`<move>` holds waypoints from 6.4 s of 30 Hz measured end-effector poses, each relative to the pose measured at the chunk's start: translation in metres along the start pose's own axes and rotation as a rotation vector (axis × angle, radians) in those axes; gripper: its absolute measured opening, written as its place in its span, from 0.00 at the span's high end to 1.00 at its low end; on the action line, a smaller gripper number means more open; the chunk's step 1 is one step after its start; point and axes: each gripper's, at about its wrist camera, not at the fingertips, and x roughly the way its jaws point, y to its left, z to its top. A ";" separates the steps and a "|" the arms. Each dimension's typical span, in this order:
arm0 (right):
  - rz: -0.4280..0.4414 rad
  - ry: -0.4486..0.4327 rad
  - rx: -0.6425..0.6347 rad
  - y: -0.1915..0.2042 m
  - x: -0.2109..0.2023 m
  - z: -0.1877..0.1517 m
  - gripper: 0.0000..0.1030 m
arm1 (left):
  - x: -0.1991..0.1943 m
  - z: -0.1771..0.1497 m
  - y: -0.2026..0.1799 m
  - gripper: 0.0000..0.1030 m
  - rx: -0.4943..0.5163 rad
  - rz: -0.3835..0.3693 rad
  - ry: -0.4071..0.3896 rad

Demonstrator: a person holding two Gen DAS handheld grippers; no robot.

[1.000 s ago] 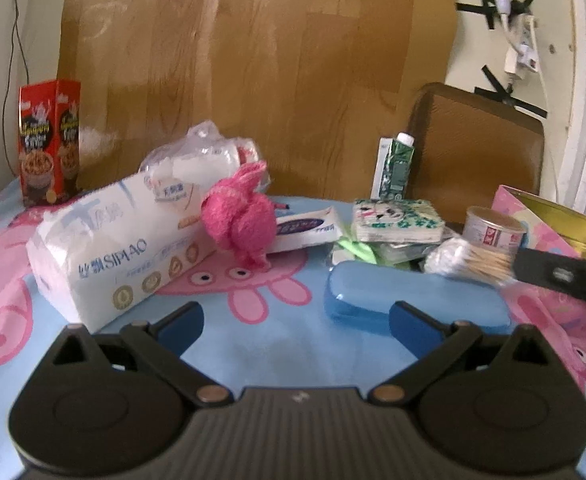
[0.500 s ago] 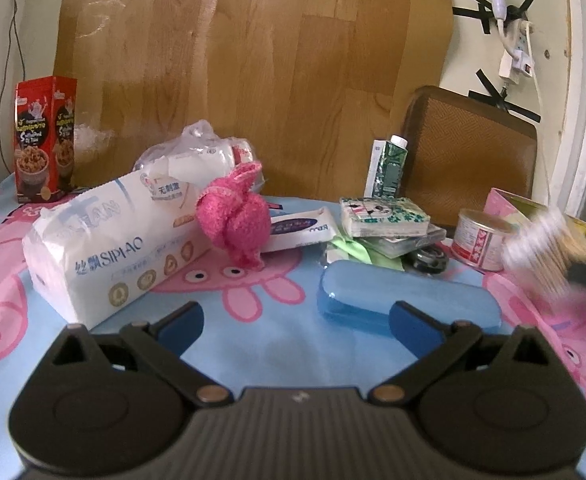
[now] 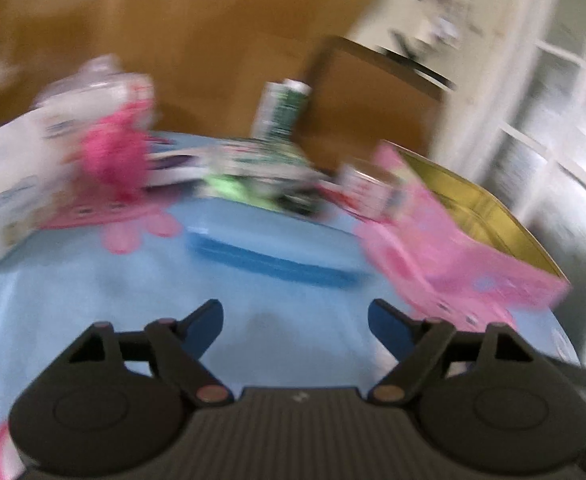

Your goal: Organize soft objects

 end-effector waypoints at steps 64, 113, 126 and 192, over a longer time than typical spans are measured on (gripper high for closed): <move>-0.151 -0.167 0.153 -0.023 0.037 0.028 0.42 | 0.013 0.002 0.033 0.10 0.047 0.375 -0.138; -0.138 -0.169 0.154 -0.021 0.038 0.028 0.39 | 0.012 0.003 0.035 0.02 0.050 0.362 -0.137; -0.136 -0.169 0.154 -0.021 0.038 0.028 0.37 | 0.012 0.003 0.033 0.02 0.050 0.363 -0.138; -0.130 -0.172 0.152 -0.022 0.039 0.027 0.35 | 0.011 0.003 0.036 0.01 -0.002 0.331 -0.138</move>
